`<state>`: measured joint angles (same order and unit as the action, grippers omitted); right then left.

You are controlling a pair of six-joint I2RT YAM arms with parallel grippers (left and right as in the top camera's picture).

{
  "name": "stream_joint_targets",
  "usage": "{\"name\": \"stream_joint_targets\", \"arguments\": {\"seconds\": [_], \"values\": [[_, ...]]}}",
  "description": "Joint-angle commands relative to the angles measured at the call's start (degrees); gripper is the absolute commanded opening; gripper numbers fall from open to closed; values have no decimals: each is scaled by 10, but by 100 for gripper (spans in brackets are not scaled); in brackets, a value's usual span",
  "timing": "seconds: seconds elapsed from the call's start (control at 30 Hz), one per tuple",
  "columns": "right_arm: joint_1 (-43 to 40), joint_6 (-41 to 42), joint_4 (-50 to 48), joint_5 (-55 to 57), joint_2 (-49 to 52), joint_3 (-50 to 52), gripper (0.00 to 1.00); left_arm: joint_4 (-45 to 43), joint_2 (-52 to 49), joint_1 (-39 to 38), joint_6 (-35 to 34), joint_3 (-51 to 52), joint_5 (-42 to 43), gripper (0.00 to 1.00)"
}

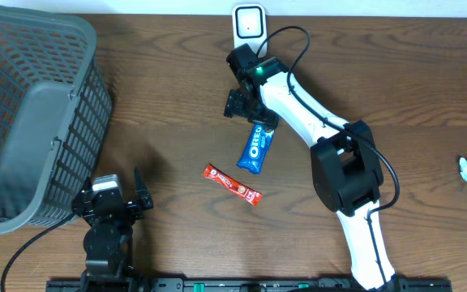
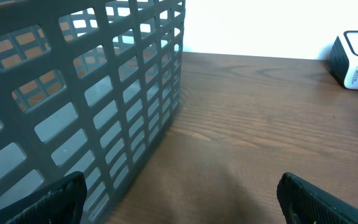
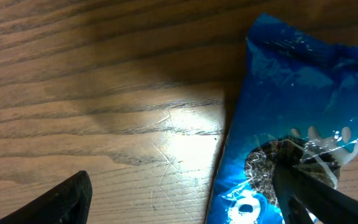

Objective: Scan the item barcode
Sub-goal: 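Move the right gripper to the blue Oreo pack and grasp it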

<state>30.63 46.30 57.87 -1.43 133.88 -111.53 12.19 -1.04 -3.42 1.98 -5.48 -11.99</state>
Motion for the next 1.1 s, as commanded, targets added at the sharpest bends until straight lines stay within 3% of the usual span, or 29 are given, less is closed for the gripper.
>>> {"name": "stream_joint_targets", "arguments": {"seconds": [0.0, 0.4, 0.77, 1.07], "values": [[4, 22, 9, 30, 12, -1, 87, 3, 0, 2, 10, 15, -3, 98], [5, 60, 145, 38, 12, -1, 77, 3, 0, 2, 10, 15, -3, 98], [6, 84, 73, -6, 18, -1, 73, 3, 0, 2, 10, 15, -3, 98], [6, 111, 84, -42, 95, -1, 42, 3, 0, 2, 10, 15, -3, 98]]}}
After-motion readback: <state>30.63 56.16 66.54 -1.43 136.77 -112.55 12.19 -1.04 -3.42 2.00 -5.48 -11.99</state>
